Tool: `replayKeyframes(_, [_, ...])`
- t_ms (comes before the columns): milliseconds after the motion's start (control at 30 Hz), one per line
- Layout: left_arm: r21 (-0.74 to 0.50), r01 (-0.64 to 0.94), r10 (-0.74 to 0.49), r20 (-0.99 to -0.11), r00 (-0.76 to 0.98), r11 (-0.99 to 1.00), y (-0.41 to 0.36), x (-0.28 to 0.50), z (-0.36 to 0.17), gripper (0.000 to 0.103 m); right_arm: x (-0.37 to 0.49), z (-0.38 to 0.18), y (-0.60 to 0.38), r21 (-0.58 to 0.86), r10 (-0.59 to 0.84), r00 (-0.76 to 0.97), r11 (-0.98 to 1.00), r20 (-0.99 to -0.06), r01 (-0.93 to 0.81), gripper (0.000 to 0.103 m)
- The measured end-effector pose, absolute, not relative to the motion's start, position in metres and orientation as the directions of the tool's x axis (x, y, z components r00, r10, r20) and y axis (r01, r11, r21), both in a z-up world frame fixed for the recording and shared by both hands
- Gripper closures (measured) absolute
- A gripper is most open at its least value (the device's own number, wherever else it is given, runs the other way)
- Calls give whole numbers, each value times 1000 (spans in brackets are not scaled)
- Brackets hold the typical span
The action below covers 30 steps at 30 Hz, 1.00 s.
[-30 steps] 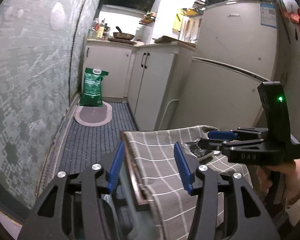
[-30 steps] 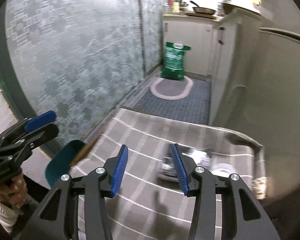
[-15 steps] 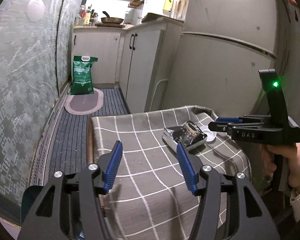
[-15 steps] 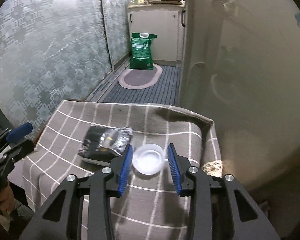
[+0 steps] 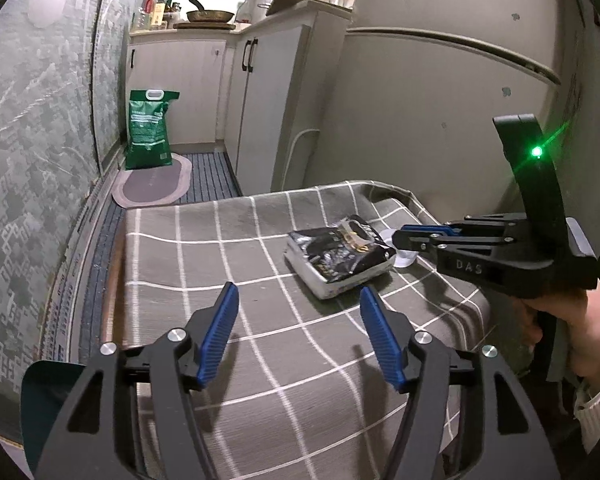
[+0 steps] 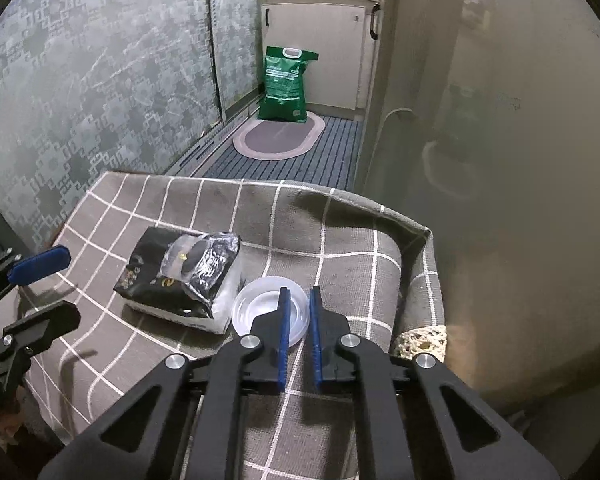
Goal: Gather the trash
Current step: 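Grasp the white round container with the right gripper while the left gripper grasps the black snack bag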
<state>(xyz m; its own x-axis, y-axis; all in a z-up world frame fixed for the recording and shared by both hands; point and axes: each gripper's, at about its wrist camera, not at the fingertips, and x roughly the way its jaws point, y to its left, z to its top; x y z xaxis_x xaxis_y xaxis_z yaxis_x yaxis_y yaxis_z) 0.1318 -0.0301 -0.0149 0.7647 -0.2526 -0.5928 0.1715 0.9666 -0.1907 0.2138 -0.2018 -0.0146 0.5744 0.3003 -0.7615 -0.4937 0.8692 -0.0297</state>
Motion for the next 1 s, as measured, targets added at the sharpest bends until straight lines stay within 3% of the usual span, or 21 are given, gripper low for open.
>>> replayKeyframes(367, [-180, 157, -236, -618, 750, 971, -64, 144, -22, 24, 199, 8, -218, -65, 293, 626, 873, -722, -483, 96])
replayKeyframes(1000, [-163, -59, -62, -648, 759, 985, -103, 176, -28, 19, 181, 39, -252, -40, 319, 680, 889, -660, -456, 96])
